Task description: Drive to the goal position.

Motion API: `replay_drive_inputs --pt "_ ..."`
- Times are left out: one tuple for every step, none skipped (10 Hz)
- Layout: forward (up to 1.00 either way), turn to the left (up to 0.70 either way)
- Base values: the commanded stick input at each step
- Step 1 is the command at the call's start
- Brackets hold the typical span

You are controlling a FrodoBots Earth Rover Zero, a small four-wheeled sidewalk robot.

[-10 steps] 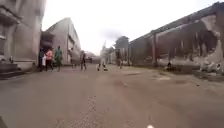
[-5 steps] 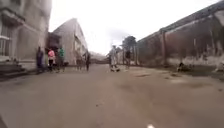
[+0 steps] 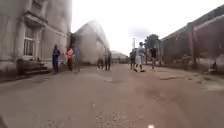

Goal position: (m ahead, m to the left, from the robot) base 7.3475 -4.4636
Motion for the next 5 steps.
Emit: replay_drive_inputs --pt "0.70 0.08" --pt "0.70 0.08" --pt "0.70 0.15" --pt "0.70 0.14" --pt "0.70 -0.32"
